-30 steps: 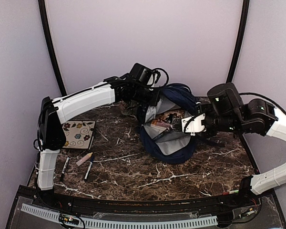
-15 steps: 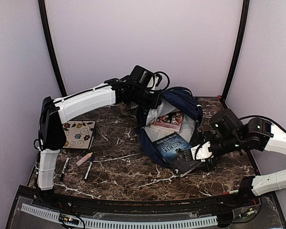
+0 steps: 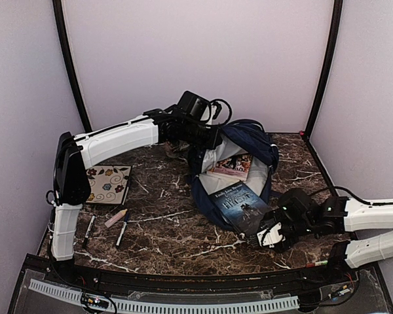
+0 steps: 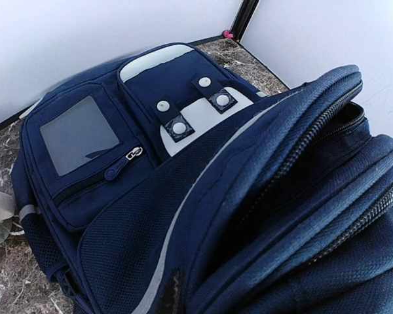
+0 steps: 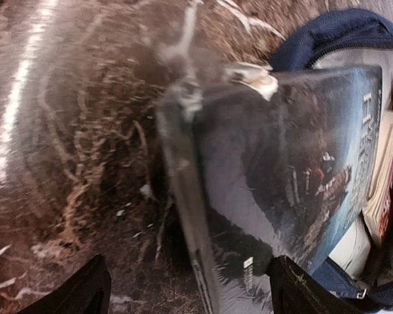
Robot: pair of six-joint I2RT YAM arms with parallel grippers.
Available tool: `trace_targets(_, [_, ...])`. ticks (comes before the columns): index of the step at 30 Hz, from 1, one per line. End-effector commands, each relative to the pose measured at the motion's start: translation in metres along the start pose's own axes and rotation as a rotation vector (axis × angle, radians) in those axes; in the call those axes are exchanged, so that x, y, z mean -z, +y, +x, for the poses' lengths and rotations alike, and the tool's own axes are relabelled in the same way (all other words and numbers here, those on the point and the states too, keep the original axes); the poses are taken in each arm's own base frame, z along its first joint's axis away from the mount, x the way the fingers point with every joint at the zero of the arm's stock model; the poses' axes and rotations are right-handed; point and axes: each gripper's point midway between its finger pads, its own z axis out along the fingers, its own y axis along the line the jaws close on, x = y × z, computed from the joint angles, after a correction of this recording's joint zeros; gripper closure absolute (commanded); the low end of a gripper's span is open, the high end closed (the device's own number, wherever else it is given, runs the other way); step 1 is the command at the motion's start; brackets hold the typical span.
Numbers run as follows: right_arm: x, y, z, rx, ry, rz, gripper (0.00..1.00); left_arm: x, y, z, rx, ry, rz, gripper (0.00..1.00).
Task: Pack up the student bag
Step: Adjust the book in the largest pocket of the bag.
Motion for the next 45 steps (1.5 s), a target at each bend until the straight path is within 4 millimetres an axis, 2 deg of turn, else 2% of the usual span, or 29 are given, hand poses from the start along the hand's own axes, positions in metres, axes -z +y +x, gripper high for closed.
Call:
trace_targets(1, [-0.016,-0.045,0.003,0.021,0.032,0.277,0.19,0.030,-0.008,-0.054,0.057,-0.172,0.059,1.00])
trace_targets(4, [-0.014,-0.066,0.005,0.041,0.044,0.421,0.24,0.031,-0.008,-0.054,0.057,-0.171,0.065,1.00])
trace_targets(9, [0.017,-0.109,-0.017,-0.057,0.004,0.465,0.56,0.031,-0.013,-0.055,0.056,-0.170,0.090,1.00])
trace_targets(11, [0.034,-0.130,-0.027,-0.082,-0.020,0.505,0.60,0.031,-0.012,-0.055,0.055,-0.169,0.090,1.00])
trace_targets(13, [0.041,-0.142,-0.033,-0.086,-0.024,0.515,0.60,0.031,-0.012,-0.054,0.056,-0.165,0.089,1.00])
trace_targets(15, [0.041,-0.146,-0.035,-0.086,-0.021,0.512,0.60,0.031,-0.014,-0.053,0.059,-0.161,0.096,1.00])
trace_targets(21, [0.010,-0.134,-0.027,-0.073,0.035,0.429,0.60,0.033,-0.018,-0.053,0.067,-0.154,0.123,1.00])
trace_targets(24, [0.013,-0.139,-0.022,-0.079,0.072,0.393,0.60,0.034,-0.021,-0.054,0.066,-0.156,0.140,1.00])
trace_targets(25, [0.017,-0.141,-0.041,-0.102,-0.029,0.343,0.85,0.035,-0.022,-0.055,0.066,-0.159,0.142,1.00])
trace_targets(26, [0.023,-0.145,-0.048,-0.122,-0.065,0.330,0.99,0.035,-0.023,-0.055,0.063,-0.159,0.144,1.00])
trace_targets(31, [0.067,-0.174,-0.064,-0.165,-0.109,0.363,1.00,0.036,-0.021,-0.057,0.063,-0.165,0.138,1.00])
trace_targets(34, [0.089,-0.180,-0.066,-0.172,-0.110,0.366,1.00,0.037,-0.019,-0.060,0.065,-0.172,0.132,1.00])
trace_targets(39, [0.112,-0.185,-0.058,-0.143,-0.081,0.427,1.00,0.039,-0.019,-0.063,0.069,-0.181,0.132,1.00])
trace_targets(45, [0.143,-0.202,-0.049,-0.129,-0.035,0.548,1.00,0.041,-0.015,-0.064,0.076,-0.179,0.116,1.00])
